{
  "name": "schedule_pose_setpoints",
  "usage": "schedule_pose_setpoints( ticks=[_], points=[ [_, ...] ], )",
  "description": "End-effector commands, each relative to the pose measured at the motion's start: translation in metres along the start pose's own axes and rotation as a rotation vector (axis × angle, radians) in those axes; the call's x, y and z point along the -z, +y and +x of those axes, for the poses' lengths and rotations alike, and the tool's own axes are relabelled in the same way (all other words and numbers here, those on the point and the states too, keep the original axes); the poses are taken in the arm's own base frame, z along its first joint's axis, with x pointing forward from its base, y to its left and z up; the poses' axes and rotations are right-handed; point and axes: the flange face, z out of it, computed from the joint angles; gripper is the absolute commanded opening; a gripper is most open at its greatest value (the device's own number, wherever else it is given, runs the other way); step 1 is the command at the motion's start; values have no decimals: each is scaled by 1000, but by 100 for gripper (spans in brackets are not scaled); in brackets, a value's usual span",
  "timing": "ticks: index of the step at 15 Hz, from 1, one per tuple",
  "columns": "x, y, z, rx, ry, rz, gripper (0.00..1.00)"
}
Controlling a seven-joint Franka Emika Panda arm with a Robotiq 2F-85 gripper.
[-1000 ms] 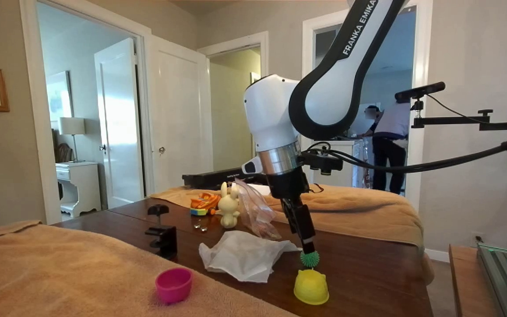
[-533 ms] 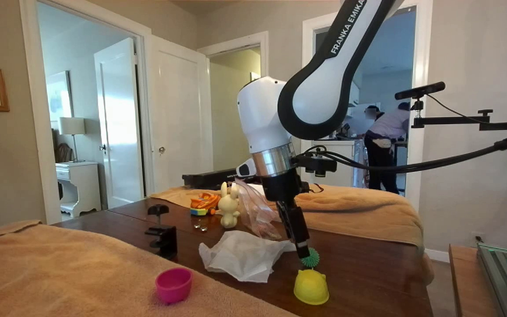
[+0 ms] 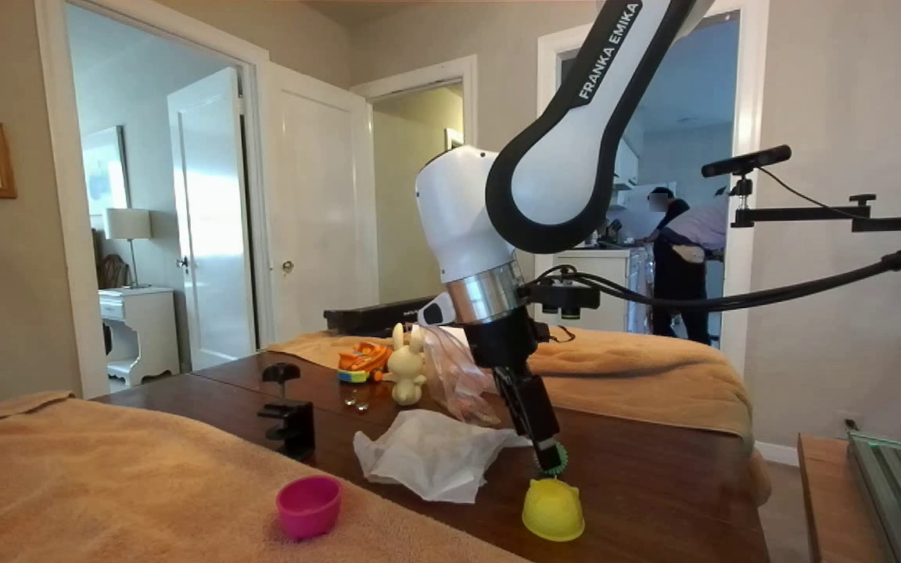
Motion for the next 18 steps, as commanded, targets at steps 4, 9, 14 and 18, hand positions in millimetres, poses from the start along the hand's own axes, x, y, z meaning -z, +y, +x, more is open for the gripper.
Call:
schedule_pose_setpoints(
  ticks=[4,9,14,18],
  points=[
    [-2,-1,0,29,-59,45,97],
    [-3,-1,-5,31,-93,50,54],
    [-2,0,-6,34,-111,47,19],
    [-1,2,-7,31,-129,48,1]
  ],
)
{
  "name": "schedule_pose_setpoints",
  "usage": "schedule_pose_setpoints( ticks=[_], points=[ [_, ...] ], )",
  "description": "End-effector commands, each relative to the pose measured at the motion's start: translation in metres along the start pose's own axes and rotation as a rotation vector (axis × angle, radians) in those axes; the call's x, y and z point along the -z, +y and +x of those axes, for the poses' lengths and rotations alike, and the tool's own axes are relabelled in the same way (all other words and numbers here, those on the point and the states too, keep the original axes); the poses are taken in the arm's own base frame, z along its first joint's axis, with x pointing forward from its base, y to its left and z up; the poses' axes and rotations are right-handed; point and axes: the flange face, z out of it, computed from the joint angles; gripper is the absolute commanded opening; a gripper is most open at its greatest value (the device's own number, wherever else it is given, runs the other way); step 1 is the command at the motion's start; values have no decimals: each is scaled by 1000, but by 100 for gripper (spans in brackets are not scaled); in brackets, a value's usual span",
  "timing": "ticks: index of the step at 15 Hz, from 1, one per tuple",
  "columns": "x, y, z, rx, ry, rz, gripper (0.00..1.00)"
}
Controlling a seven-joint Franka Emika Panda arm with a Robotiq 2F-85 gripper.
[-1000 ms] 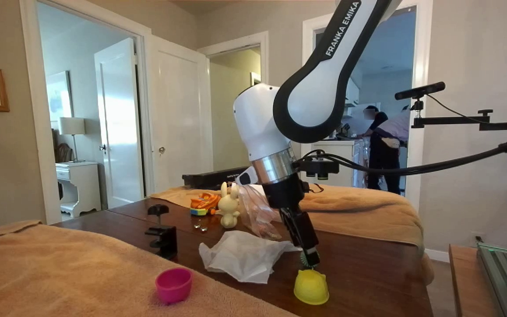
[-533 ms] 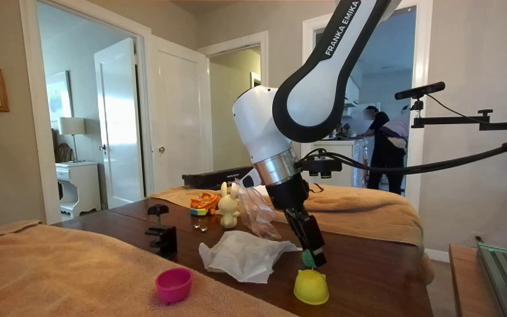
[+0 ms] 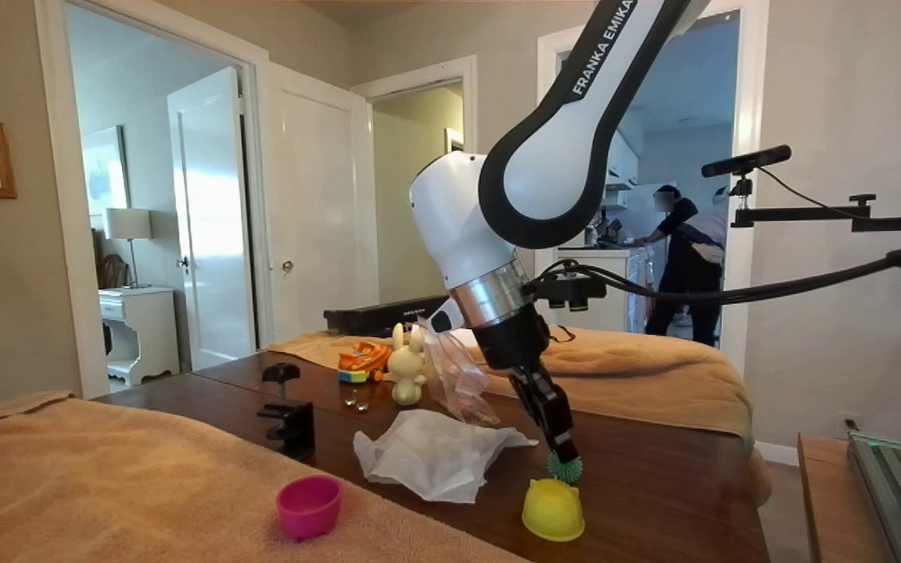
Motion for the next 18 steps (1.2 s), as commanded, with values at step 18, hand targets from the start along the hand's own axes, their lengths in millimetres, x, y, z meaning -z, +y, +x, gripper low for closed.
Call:
schedule_pose_setpoints(
  ticks=[18],
  points=[
    [81,-19,-4,28,-8,-52,1]
  ],
)
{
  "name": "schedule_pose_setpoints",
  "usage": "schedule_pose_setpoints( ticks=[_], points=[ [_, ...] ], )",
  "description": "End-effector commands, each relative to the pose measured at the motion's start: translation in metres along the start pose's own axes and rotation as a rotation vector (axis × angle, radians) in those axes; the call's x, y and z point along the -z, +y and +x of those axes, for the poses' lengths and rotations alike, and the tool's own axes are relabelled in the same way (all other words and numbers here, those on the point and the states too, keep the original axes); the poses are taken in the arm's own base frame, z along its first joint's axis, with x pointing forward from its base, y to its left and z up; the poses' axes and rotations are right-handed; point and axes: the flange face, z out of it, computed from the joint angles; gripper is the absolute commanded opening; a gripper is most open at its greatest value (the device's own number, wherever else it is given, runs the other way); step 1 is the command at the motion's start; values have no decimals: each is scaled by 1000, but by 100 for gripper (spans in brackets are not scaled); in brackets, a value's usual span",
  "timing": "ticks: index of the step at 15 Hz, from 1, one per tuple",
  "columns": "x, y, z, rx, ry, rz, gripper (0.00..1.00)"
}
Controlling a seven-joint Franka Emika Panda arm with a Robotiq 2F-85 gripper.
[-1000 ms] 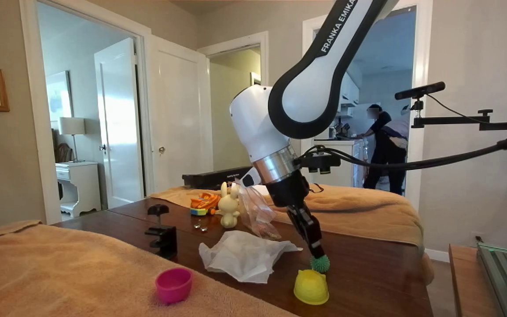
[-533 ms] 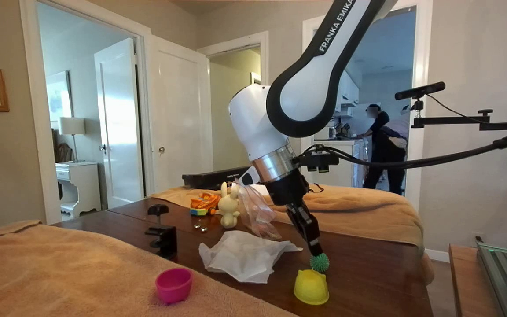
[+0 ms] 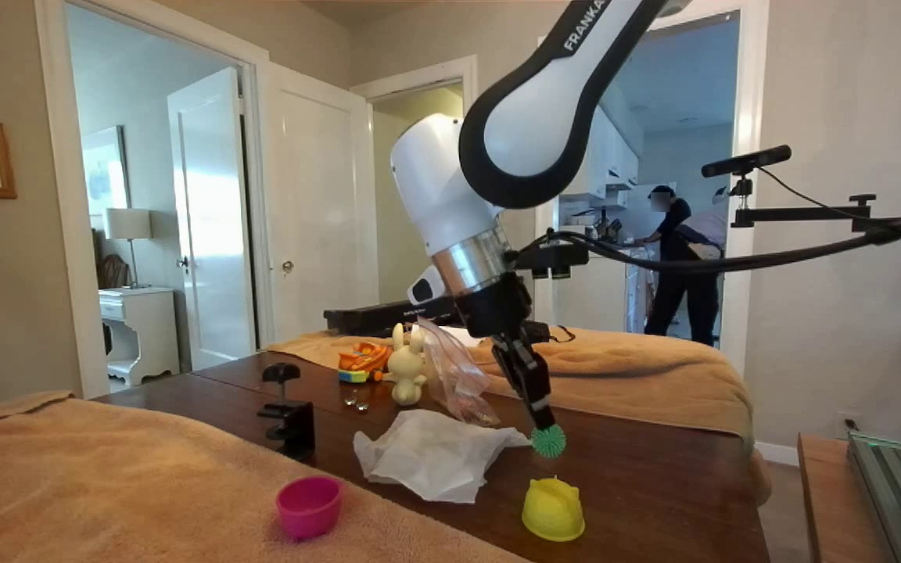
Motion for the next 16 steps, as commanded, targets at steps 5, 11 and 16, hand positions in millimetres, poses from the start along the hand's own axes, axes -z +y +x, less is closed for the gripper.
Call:
schedule_pose_setpoints(
  ticks=[5,11,16],
  points=[
    [74,-19,-30,-16,-129,-9,1],
    [87,11,-82,-193,-188,19,1],
    [84,64,-99,-361,-103,-16,1]
  ],
)
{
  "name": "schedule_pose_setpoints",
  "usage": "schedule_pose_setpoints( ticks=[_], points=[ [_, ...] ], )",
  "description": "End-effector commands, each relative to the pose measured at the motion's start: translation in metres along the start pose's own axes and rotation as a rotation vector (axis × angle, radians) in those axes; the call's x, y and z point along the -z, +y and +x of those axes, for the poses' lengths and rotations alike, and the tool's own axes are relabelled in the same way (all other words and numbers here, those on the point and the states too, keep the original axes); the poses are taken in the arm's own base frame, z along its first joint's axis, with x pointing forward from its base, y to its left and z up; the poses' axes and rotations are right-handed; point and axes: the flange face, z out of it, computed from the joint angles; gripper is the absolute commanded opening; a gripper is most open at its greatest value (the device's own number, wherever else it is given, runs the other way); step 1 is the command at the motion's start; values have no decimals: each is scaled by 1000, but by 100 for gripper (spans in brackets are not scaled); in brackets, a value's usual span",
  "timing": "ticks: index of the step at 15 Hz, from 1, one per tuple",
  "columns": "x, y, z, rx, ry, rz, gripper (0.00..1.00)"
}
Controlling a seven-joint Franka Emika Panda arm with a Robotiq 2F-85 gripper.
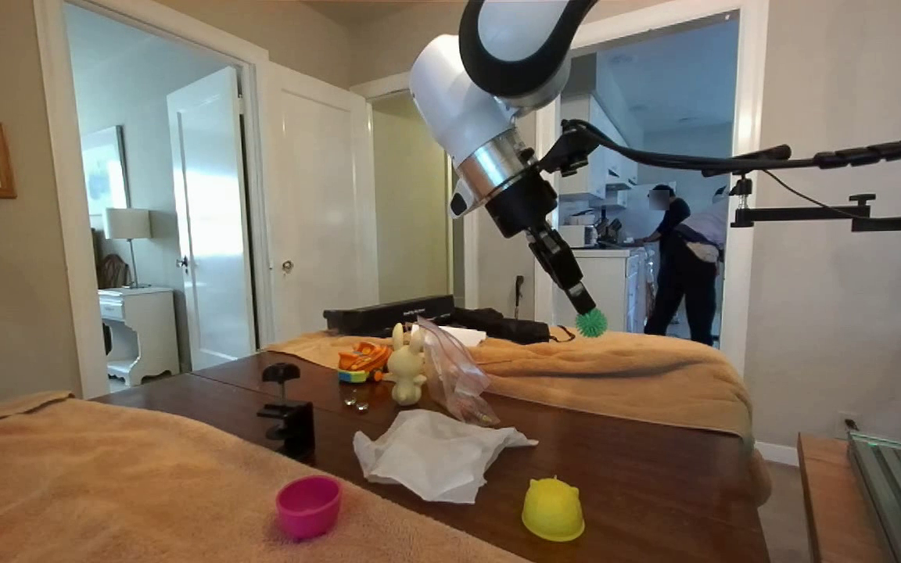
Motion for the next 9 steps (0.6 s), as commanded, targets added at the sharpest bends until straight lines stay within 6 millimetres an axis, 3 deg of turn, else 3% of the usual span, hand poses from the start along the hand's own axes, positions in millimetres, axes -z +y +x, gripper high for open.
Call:
schedule_pose_setpoints(
  ticks=[1,4,9],
  points=[
    [-3,31,-2,-115,84,-42,1],
    [1,54,15,-161,183,-79,1],
    [10,59,39,-169,288,-118,1]
  ],
)
